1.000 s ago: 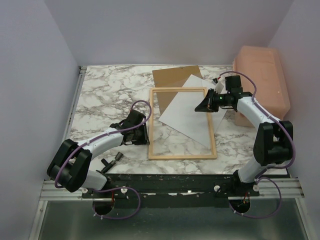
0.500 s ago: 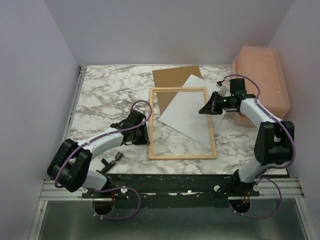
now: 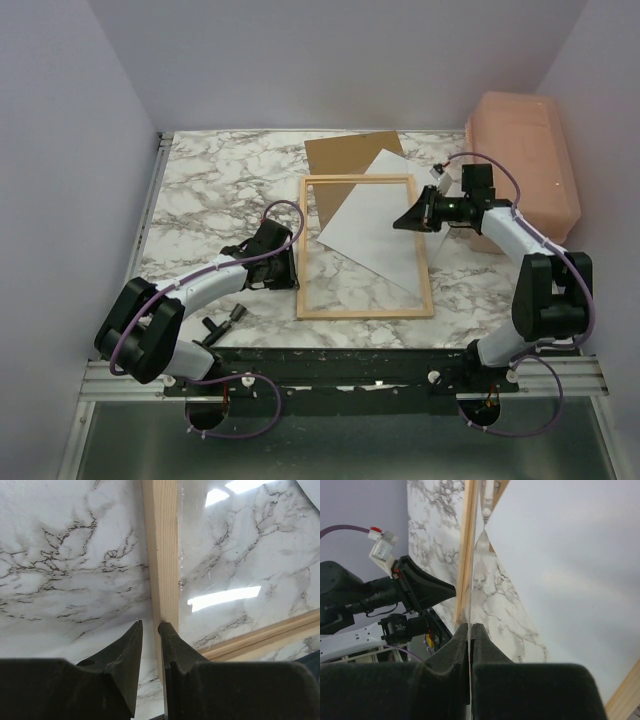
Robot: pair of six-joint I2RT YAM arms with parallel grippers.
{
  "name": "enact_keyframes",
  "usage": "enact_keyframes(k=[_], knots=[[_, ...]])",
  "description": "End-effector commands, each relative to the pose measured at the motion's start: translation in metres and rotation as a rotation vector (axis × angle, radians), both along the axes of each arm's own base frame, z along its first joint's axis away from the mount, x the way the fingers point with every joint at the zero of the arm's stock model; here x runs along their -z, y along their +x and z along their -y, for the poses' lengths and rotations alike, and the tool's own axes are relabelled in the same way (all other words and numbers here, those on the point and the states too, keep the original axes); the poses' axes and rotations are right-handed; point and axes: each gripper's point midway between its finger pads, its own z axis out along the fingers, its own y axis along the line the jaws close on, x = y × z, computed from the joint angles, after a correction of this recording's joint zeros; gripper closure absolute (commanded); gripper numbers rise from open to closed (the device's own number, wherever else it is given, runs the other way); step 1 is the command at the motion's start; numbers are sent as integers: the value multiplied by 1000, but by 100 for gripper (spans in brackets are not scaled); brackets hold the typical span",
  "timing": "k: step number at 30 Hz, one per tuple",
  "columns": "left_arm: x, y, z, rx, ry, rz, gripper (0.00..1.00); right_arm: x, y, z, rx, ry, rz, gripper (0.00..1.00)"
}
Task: Put the photo into the frame
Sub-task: Place the photo frame item in the photo frame.
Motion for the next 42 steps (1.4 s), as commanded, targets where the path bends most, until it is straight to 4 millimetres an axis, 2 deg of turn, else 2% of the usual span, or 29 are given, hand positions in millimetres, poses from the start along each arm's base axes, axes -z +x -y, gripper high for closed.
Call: enact_keyframes(k=[1, 4, 7, 16, 31, 42], knots=[[31, -13, -25, -16, 145, -55, 78, -54, 5, -9, -44, 80, 177, 99], [30, -13, -24, -15, 144, -54, 78, -64, 6, -10, -45, 96, 220, 99], [31, -12, -25, -16, 145, -55, 78, -65, 7, -12, -45, 114, 229, 99], [31, -13, -24, -13, 145, -54, 78, -36, 17, -12, -37, 111, 143, 99], [31, -13, -24, -9, 145, -56, 78, -11, 19, -14, -45, 129, 73, 99], [30, -13, -24, -7, 146, -55, 78, 18, 22, -13, 7, 121, -55, 99]])
